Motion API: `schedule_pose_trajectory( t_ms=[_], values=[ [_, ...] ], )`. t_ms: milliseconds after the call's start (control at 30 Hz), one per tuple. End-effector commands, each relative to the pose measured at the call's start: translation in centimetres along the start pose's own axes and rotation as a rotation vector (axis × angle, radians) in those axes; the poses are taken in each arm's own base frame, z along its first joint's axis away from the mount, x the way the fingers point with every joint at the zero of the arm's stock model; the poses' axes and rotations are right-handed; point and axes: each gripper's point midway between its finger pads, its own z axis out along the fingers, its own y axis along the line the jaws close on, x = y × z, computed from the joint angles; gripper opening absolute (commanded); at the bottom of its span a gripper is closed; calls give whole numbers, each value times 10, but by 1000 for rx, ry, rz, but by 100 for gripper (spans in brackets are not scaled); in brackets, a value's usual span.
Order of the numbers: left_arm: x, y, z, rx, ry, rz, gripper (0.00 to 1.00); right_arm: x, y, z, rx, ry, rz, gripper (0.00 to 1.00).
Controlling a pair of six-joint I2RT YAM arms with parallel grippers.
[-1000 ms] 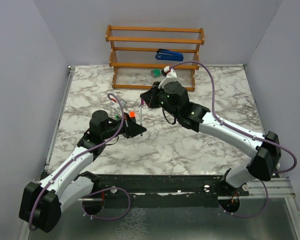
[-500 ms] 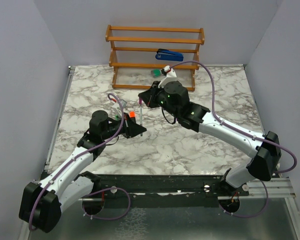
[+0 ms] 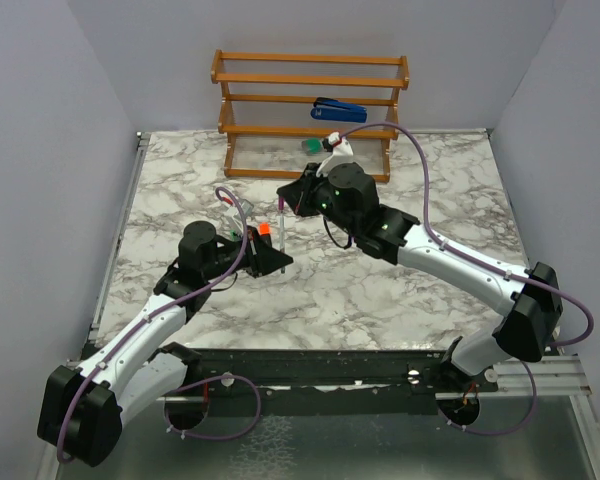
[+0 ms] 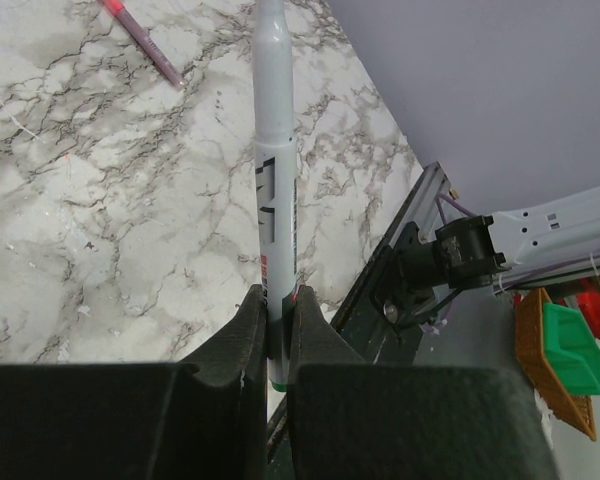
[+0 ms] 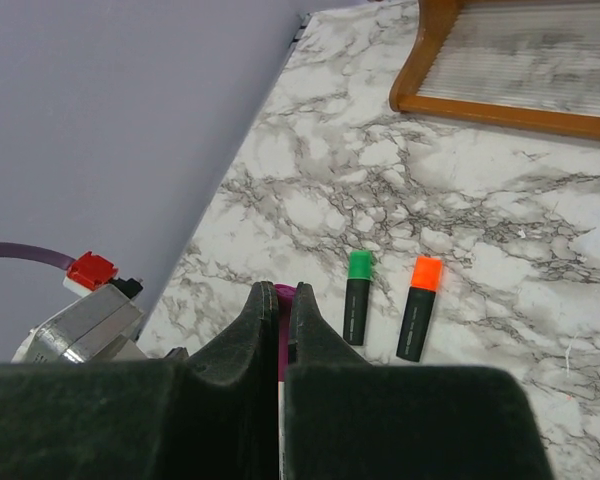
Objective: Insert the pens into the pen caps
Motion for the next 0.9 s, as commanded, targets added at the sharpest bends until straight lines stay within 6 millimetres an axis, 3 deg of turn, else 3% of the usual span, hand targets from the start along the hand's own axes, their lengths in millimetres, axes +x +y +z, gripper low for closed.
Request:
schedule_pose_trajectory(
  t_ms=[0, 200, 567, 867],
  values=[
    [-8, -7, -1, 11, -17, 31, 0, 3, -3, -3, 6, -4, -16, 0],
    [-8, -7, -2, 11, -16, 31, 0, 3, -7, -2, 16, -22, -14, 0],
    [-8, -6, -1, 5, -18, 33, 0, 5, 3, -4, -30, 15, -30, 0],
    [-15, -4, 0, -15, -25, 55, 0, 27, 0, -15, -47, 112, -41, 0]
  ],
)
